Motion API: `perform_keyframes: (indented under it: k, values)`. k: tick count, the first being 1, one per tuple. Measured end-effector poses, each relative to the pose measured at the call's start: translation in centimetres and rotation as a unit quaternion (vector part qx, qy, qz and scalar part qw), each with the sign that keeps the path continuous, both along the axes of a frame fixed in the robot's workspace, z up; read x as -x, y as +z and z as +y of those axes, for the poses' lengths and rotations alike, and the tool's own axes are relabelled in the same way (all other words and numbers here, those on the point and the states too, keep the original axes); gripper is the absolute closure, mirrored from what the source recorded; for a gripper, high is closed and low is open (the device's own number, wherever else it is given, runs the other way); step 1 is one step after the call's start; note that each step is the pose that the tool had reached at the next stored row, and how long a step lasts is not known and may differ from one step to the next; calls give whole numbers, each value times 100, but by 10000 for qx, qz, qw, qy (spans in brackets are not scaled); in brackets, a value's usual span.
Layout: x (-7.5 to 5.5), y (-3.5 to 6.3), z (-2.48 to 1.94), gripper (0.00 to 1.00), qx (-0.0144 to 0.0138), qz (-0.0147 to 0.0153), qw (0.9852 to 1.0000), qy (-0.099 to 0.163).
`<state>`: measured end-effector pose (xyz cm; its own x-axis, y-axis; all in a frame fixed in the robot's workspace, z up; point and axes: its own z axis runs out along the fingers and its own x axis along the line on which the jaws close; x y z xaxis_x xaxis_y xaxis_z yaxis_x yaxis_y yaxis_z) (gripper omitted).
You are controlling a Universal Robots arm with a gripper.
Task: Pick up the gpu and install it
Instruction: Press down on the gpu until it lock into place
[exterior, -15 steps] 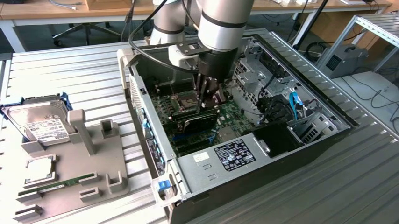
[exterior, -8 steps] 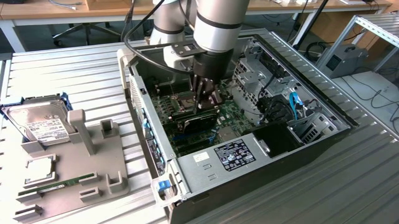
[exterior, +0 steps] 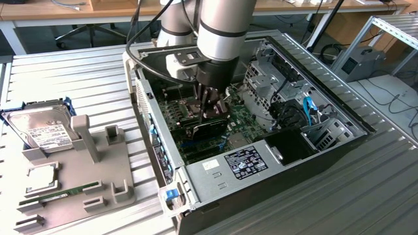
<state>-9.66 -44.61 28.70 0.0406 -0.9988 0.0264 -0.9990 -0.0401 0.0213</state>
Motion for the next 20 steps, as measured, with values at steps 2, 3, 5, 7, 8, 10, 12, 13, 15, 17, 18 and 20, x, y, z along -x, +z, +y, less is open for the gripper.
perform_keyframes:
  k: [2, 3, 5, 7, 8, 10, 12, 13, 15, 17, 18, 20]
  values:
    - [110, -94, 1, 89, 5, 0, 10000, 0]
    - [137, -120, 4, 89, 10, 1, 10000, 0]
    - [154, -138, 6, 89, 12, 1, 10000, 0]
    - [167, -154, 6, 89, 10, 0, 10000, 0]
    - [172, -159, 6, 89, 12, 1, 10000, 0]
    - [174, -162, 6, 89, 14, 2, 10000, 1]
    - [175, -166, 7, 89, 10, 0, 10000, 0]
    - [174, -166, 7, 89, 11, 0, 10000, 0]
    - [174, -165, 7, 89, 11, -1, 10000, 0]
    - [175, -164, 5, 89, 13, 0, 10000, 0]
    - [176, -164, 1, 89, 13, 0, 10000, -1]
    - [176, -163, -6, 89, 14, 0, 10000, 0]
